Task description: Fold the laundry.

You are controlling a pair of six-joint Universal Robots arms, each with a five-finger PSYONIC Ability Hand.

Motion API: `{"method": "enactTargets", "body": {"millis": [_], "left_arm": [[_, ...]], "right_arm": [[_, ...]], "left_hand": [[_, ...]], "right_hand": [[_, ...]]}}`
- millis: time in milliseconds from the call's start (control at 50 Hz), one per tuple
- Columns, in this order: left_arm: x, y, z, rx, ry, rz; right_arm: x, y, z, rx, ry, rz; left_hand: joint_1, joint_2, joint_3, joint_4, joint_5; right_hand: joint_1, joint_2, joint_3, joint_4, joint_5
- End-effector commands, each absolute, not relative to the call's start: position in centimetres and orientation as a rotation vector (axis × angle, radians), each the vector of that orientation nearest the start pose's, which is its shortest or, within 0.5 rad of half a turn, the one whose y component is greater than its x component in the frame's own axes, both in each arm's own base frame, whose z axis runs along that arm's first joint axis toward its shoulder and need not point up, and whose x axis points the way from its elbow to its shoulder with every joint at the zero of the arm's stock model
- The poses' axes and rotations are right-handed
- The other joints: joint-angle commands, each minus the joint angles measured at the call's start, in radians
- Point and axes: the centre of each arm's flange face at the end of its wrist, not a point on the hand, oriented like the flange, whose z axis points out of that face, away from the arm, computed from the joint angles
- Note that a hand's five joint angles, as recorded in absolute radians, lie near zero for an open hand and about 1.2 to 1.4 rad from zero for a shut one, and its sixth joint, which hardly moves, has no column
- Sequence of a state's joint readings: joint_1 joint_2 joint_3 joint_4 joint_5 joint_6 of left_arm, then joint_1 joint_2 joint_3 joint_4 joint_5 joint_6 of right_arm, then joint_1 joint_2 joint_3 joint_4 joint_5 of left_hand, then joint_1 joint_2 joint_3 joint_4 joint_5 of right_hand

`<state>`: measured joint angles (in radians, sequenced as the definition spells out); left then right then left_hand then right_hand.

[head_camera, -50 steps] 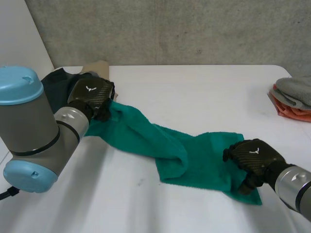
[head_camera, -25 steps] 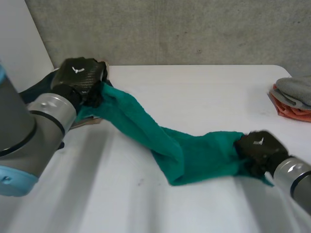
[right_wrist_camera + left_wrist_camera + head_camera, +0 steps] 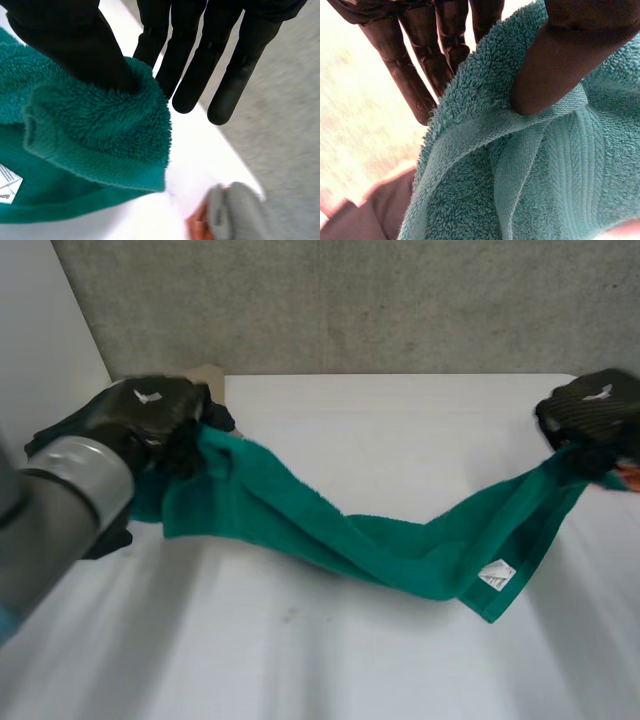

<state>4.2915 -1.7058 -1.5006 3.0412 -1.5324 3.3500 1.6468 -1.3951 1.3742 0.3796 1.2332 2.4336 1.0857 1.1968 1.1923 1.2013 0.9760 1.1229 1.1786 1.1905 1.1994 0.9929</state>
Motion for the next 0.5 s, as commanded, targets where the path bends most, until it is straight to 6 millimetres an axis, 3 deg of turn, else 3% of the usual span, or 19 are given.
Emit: {"method": "enactTargets", "body": {"millis": [20, 60, 140, 200, 260, 300, 340, 380, 500], "left_arm": [[-27.8, -30.1, 21.3, 0.820, 2.443, -2.048], [-28.3, -32.2, 19.7, 0.804, 2.413, -2.083], [-29.2, -34.5, 17.8, 0.793, 2.352, -2.154], [-29.5, -35.3, 17.3, 0.786, 2.304, -2.210], [-29.6, -35.9, 17.0, 0.763, 2.244, -2.269], [-29.5, -35.7, 17.0, 0.783, 2.207, -2.273], [-29.6, -35.0, 16.5, 0.830, 2.198, -2.241], [-29.3, -33.8, 15.9, 0.905, 2.170, -2.185], [-28.0, -30.4, 17.7, 1.050, 2.050, -2.107]], "right_arm": [[21.7, -34.3, 21.6, -1.237, 2.390, -1.792], [21.9, -35.3, 20.2, -1.223, 2.411, -1.823], [22.3, -36.9, 17.9, -1.187, 2.447, -1.914], [22.5, -37.3, 17.1, -1.159, 2.454, -1.966], [22.6, -37.2, 16.9, -1.155, 2.452, -1.978], [22.6, -37.1, 16.8, -1.151, 2.454, -1.973], [22.5, -36.9, 16.9, -1.148, 2.453, -1.971], [22.4, -36.7, 17.0, -1.147, 2.456, -1.970], [22.3, -36.4, 16.8, -1.147, 2.465, -1.951]], "left_hand": [[0.311, 0.199, 0.204, 0.195, 0.246], [0.247, 0.136, 0.140, 0.131, 0.182], [0.012, -0.099, -0.094, -0.103, -0.052], [-0.070, -0.182, -0.177, -0.186, -0.135], [-0.337, -0.448, -0.443, -0.452, -0.402], [-0.656, -0.767, -0.762, -0.771, -0.721], [-0.830, -0.941, -0.937, -0.946, -0.895], [-0.837, -0.948, -0.944, -0.953, -0.902], [-0.737, -0.849, -0.844, -0.853, -0.802]], "right_hand": [[0.273, 0.218, 0.206, 0.197, 0.229], [0.273, 0.218, 0.206, 0.197, 0.229], [0.273, 0.218, 0.206, 0.197, 0.229], [0.273, 0.218, 0.206, 0.197, 0.229], [0.273, 0.218, 0.206, 0.197, 0.229], [0.273, 0.218, 0.206, 0.197, 0.229], [0.273, 0.218, 0.206, 0.197, 0.229], [0.273, 0.218, 0.206, 0.197, 0.229], [0.273, 0.218, 0.206, 0.197, 0.229]]}}
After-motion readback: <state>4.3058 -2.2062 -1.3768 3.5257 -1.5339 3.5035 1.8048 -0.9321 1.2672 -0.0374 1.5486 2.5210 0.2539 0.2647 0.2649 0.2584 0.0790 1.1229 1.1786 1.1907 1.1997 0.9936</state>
